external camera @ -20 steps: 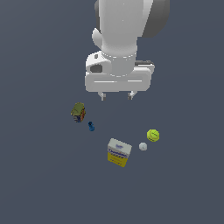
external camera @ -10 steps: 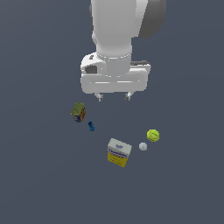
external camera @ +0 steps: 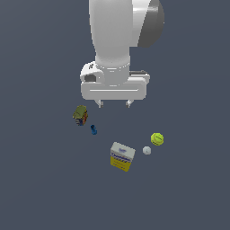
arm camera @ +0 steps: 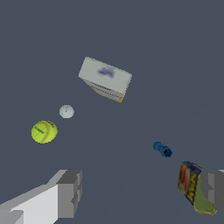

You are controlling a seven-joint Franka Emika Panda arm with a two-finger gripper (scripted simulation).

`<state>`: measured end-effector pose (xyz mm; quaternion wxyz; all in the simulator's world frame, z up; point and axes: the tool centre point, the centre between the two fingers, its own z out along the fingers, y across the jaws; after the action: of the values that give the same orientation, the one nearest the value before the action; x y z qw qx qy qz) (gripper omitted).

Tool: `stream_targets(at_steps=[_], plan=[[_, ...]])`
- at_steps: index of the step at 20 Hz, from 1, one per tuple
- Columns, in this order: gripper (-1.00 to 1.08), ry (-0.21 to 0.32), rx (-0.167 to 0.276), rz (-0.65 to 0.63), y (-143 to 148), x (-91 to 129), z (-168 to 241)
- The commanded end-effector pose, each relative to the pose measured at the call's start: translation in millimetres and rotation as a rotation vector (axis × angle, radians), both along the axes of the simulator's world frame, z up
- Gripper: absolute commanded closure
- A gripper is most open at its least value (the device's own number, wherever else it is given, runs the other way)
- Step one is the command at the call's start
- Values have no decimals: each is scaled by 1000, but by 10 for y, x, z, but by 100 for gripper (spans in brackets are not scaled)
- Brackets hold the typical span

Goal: Pick up a designated object from a clutter of objects.

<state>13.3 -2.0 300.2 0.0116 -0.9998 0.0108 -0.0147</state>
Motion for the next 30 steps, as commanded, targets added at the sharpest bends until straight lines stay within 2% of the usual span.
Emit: stream_targets(at_steps=[1,9,18,24,30], plan=[[-92,3,2,-40,-71,1,-134],[-92,16,10,-251,-441,-62,-808],[-92,31,2,-535,-937,-336,-1650],[-92,35,-7,-647,-1125,-500,-1954],[-92,36,-12,-691,-1199,-574,-2071]])
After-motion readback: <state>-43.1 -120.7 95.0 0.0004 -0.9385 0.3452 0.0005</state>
